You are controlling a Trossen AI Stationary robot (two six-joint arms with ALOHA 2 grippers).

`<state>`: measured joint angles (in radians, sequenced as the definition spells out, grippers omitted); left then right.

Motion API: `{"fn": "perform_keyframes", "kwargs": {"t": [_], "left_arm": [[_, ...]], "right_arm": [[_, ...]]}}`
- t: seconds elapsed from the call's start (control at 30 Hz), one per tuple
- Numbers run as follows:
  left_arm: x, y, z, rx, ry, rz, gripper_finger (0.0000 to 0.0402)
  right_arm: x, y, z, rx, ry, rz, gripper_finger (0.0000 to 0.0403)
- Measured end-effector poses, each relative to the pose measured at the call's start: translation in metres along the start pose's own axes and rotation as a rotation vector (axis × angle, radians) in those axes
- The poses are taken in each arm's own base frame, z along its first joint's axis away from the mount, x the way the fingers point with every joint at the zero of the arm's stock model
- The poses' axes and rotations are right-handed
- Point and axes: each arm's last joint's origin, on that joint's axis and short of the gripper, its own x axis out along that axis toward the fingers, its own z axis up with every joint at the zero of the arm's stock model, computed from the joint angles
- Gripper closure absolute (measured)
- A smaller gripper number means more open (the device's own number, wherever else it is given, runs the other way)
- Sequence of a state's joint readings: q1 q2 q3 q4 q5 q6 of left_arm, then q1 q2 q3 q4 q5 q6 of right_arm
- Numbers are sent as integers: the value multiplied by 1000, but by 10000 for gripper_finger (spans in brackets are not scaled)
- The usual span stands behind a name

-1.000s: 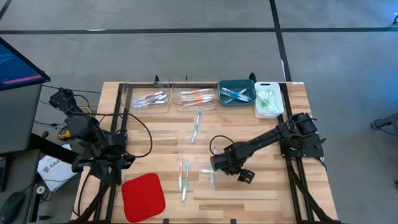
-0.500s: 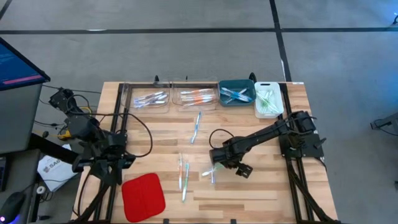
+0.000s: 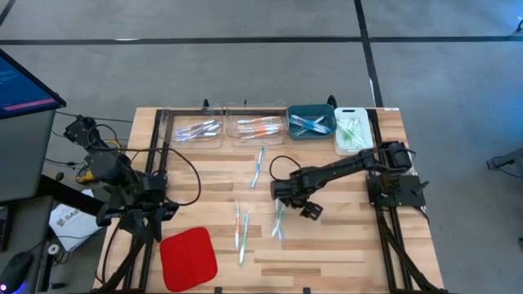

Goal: Pick & Place Toothbrushes
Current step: Put the green toothbrush into the white bin

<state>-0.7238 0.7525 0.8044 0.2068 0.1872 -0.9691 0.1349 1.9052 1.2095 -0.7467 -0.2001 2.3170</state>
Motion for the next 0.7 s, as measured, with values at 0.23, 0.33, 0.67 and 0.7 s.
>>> {"fn": "perform_keyframes", "kwargs": {"t": [0.23,0.33,0.67,0.7], "left_arm": [[0,0,0,0,6,-2,293],[0,0,0,0,7,-2,293],[0,0,0,0,9,-2,293],[0,0,-1,-1,11,-1,293]], "right_arm": [[-13,10,-6,-132,-18,80,147],[-18,14,-8,-151,-40,120,147],[-18,10,-3,-177,-120,92,147],[-18,10,-2,-176,-123,88,147]]}}
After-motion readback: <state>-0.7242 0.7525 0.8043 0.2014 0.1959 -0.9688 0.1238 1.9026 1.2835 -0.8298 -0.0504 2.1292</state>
